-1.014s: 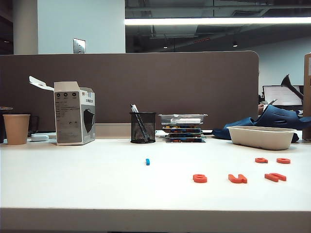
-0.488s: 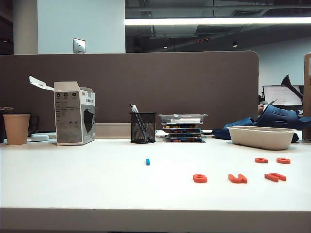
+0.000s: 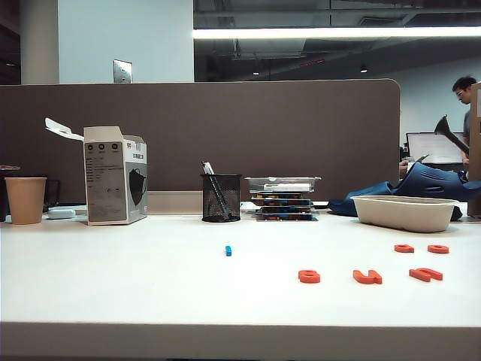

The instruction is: Select the appropriate letters from the row of letter magnets placed on the table to arrange into the word "sun".

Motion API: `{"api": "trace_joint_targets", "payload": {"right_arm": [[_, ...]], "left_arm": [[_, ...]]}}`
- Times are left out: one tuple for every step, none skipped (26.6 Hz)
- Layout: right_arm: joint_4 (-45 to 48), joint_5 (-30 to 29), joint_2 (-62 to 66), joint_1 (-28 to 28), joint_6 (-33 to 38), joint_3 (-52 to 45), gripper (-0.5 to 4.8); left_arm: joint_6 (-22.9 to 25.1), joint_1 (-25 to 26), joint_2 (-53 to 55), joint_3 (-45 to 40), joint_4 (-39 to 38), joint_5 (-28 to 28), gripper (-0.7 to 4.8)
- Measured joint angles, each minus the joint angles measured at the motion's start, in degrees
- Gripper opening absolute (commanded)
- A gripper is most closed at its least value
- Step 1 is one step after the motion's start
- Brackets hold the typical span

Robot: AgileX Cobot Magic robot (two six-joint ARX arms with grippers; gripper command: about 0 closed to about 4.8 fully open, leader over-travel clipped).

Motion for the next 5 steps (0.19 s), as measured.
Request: {"api": "trace_joint_targets", "payload": {"right_arm": [[0.00,0.00,0.00,0.00,0.00,0.00,0.00],[0.00,0.00,0.00,0.00,0.00,0.00,0.00],[0.00,0.00,0.00,0.00,0.00,0.00,0.00],[0.00,0.00,0.00,0.00,0.00,0.00,0.00],[0.00,0.00,0.00,0.00,0.00,0.00,0.00]], "left_arm": [[0.00,0.00,0.00,0.00,0.00,0.02,-0.05],[0.00,0.00,0.00,0.00,0.00,0.02,-0.05],[0.00,0.00,0.00,0.00,0.00,0.00,-0.05],[0.00,0.00,0.00,0.00,0.00,0.00,-0.05],[0.00,0.00,0.00,0.00,0.00,0.00,-0.05]]}}
